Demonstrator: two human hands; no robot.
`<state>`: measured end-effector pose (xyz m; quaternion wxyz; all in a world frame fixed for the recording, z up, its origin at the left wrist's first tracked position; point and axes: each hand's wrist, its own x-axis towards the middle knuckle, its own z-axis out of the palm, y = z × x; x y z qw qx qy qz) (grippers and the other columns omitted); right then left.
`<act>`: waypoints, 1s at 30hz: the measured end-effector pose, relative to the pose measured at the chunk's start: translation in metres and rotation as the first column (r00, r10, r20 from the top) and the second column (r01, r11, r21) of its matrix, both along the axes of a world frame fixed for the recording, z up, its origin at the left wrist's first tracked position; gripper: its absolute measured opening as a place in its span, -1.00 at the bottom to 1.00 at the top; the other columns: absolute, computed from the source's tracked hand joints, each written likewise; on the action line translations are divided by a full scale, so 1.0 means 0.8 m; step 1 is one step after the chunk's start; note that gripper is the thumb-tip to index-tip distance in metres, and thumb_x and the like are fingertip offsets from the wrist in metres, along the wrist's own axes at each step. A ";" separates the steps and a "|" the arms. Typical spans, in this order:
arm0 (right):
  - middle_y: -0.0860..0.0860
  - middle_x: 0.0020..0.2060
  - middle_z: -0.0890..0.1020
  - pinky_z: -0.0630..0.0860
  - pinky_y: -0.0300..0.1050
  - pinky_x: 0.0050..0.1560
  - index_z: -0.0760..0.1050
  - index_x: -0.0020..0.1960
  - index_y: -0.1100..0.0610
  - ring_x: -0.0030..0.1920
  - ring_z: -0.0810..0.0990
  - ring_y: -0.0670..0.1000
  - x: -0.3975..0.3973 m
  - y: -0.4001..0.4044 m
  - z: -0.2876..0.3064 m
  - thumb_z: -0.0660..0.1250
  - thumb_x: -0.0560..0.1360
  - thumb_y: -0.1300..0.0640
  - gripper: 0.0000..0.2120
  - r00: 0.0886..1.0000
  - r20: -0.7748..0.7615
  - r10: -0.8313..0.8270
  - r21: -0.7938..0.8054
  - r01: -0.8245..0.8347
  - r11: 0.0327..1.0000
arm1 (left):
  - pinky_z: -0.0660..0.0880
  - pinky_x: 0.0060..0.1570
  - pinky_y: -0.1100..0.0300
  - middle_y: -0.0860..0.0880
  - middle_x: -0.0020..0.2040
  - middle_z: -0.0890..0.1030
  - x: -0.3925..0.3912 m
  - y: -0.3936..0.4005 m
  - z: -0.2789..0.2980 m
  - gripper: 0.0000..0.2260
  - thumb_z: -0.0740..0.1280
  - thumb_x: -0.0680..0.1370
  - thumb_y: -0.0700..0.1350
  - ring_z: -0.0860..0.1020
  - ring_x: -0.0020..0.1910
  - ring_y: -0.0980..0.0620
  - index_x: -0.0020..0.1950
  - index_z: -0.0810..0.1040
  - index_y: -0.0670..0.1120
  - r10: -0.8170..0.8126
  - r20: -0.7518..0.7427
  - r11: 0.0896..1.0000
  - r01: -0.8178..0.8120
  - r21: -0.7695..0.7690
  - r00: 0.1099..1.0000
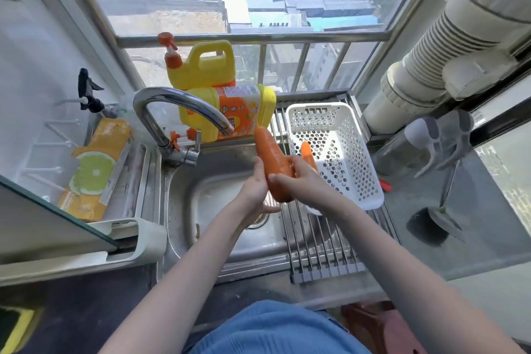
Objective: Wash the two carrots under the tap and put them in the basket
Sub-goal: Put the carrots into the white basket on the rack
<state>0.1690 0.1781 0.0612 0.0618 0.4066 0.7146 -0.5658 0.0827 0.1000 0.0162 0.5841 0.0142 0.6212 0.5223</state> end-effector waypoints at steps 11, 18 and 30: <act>0.23 0.42 0.25 0.41 0.29 0.30 0.07 0.47 0.14 0.41 0.30 0.27 0.046 0.124 -0.100 0.34 0.49 -0.16 -0.26 0.898 0.323 -0.299 0.348 0.181 0.920 | 0.62 -0.38 0.06 -0.24 0.09 0.52 0.035 0.060 -0.022 -0.05 0.31 0.57 -0.19 0.60 -0.41 -0.06 0.43 -0.47 0.28 -0.466 -0.420 0.882 0.449 -0.144 0.779; 0.19 0.53 0.07 0.13 0.30 0.47 -0.04 0.55 0.19 0.53 0.04 0.25 0.046 0.093 -0.125 0.12 0.61 -0.14 -0.32 0.908 0.365 -0.207 0.360 0.067 0.931 | 0.45 -0.51 0.26 -0.13 -0.26 0.52 0.046 0.049 -0.034 -0.08 0.21 0.60 -0.24 0.46 -0.46 0.03 0.41 -0.58 0.14 -0.466 -0.477 0.883 0.419 -0.210 0.745; 0.26 0.33 0.40 0.22 0.23 0.39 0.17 0.42 0.25 0.39 0.25 0.25 0.043 0.082 -0.121 0.07 0.65 0.01 -0.57 0.935 0.352 -0.037 0.433 -0.128 0.892 | 0.40 -0.61 0.32 -0.11 -0.23 0.46 0.060 0.037 -0.025 -0.17 0.15 0.62 -0.23 0.50 -0.48 0.02 0.44 -0.54 0.13 -0.391 -0.544 0.919 0.346 -0.187 0.742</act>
